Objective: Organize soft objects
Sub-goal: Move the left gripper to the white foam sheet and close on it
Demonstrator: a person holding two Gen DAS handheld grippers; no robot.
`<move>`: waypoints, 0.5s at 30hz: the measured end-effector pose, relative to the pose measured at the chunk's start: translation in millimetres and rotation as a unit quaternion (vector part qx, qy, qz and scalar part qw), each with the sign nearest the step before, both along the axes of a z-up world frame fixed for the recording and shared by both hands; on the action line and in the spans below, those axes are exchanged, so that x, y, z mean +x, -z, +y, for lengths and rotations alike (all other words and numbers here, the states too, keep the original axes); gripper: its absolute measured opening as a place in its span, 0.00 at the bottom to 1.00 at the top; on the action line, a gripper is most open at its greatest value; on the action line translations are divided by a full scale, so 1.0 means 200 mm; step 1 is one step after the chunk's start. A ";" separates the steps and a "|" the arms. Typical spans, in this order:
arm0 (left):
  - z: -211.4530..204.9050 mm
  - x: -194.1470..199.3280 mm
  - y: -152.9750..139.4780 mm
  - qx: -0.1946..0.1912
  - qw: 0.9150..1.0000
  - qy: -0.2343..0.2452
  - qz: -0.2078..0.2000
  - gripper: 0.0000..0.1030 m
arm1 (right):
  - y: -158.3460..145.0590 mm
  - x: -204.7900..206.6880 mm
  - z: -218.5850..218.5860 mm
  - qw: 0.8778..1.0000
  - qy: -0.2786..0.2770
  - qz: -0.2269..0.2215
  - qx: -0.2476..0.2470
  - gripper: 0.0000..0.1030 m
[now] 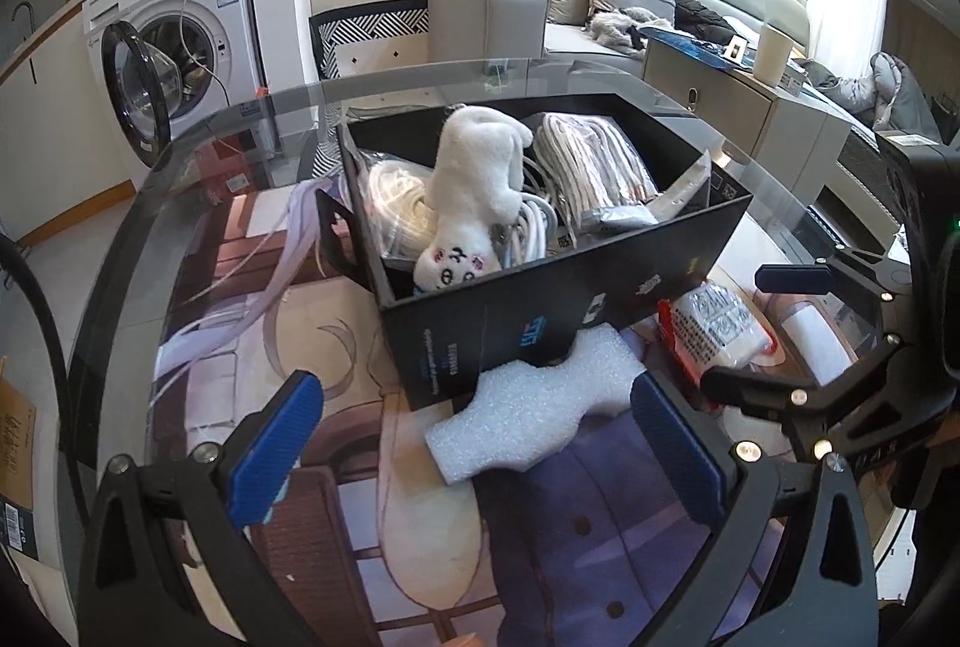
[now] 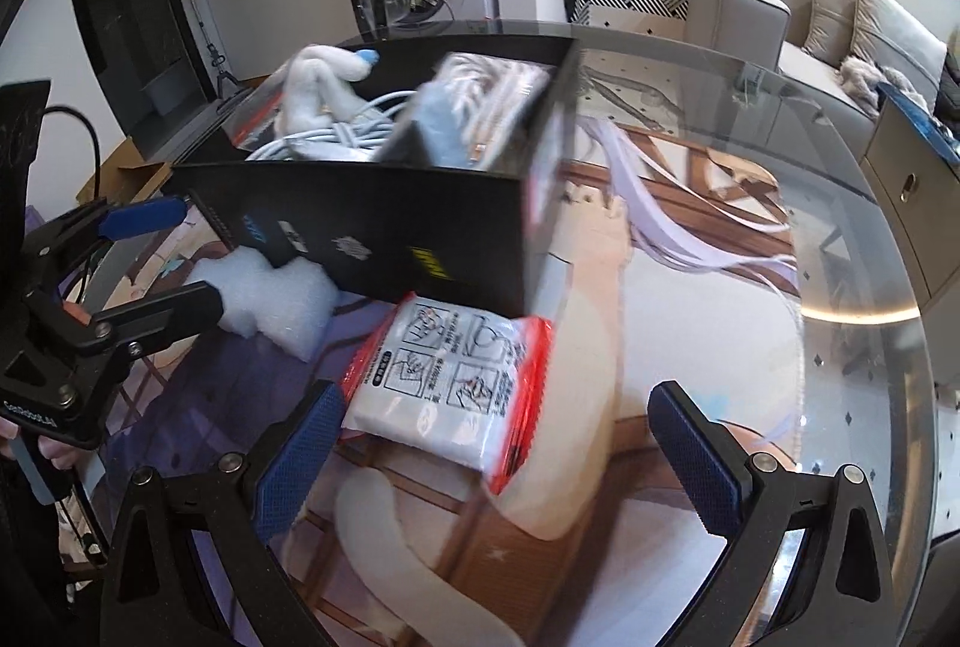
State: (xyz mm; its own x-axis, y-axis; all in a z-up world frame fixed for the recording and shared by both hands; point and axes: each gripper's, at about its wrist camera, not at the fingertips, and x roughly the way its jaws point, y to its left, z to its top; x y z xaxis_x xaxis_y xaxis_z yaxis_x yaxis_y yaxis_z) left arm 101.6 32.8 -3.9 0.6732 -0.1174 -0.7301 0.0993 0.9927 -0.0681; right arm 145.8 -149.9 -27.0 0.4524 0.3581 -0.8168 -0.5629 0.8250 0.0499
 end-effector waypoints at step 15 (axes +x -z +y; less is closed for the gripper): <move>-0.10 0.06 0.07 -0.033 0.998 -0.037 0.047 1.00 | 0.02 0.00 -0.05 1.000 -0.013 0.008 0.000 0.99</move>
